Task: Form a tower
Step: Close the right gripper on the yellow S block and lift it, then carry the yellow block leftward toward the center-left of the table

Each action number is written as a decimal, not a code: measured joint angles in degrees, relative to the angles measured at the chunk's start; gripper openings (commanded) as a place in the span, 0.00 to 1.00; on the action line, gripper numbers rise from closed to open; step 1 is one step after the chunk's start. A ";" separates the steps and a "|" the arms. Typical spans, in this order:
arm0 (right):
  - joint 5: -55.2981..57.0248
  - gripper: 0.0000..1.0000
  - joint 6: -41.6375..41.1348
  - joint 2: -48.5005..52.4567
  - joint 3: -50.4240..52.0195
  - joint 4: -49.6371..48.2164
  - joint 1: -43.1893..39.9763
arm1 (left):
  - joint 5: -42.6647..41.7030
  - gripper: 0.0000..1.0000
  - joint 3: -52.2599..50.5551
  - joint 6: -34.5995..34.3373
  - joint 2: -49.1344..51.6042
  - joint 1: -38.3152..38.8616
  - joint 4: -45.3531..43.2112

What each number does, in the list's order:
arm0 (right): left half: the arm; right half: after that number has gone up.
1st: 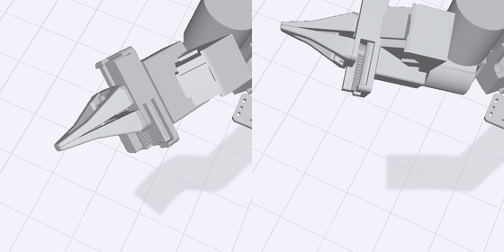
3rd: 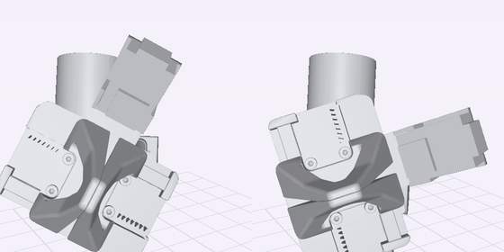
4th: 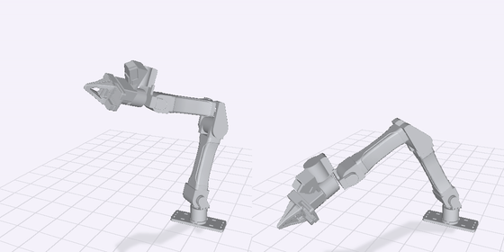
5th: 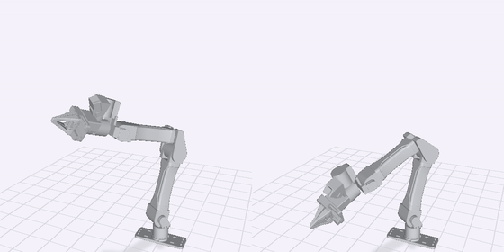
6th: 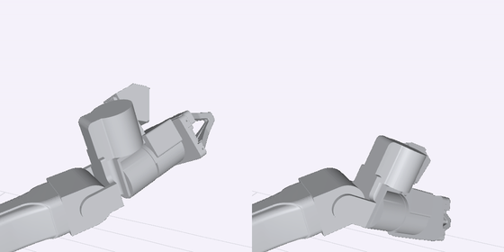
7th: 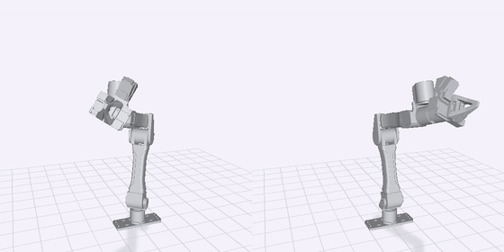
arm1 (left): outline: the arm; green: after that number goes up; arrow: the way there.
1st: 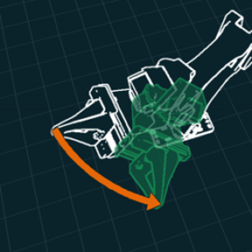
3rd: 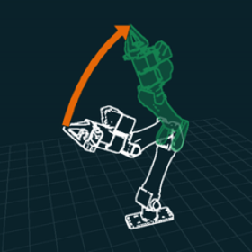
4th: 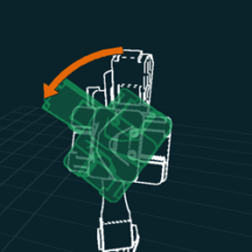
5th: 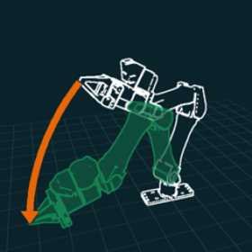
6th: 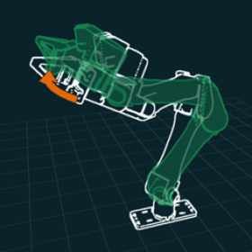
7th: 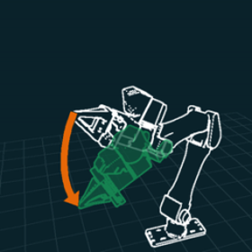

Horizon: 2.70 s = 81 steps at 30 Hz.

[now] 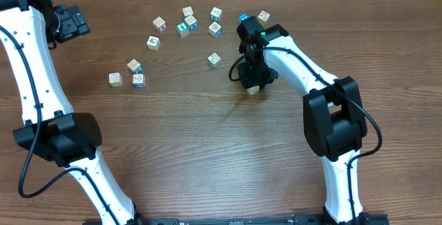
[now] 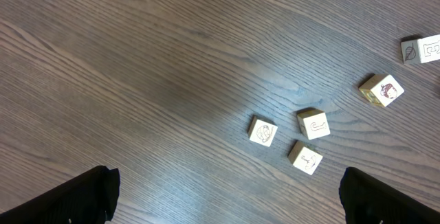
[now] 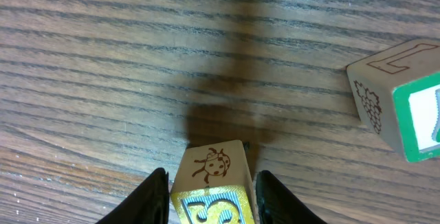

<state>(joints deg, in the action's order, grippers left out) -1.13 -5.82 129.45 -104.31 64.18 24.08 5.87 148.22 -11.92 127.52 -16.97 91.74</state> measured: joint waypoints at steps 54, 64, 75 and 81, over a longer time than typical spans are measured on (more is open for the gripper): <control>-6.84 0.24 -14.10 0.00 0.00 -2.38 4.52 | 0.00 1.00 0.00 0.00 0.00 0.00 -0.02; -6.43 0.20 -25.99 0.00 -4.09 -9.79 18.38 | 0.00 0.99 0.00 0.00 0.00 0.00 -0.02; 12.85 0.16 -29.77 0.00 -4.46 -17.88 30.84 | 0.00 1.00 0.00 0.00 0.00 0.00 0.00; 17.68 0.16 -31.08 0.20 -4.46 -19.65 32.24 | 0.00 1.00 0.00 0.00 0.00 0.00 -0.02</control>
<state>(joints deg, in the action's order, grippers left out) 16.56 -36.91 129.64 -108.77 44.53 56.31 5.87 148.22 -11.92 127.52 -16.97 91.72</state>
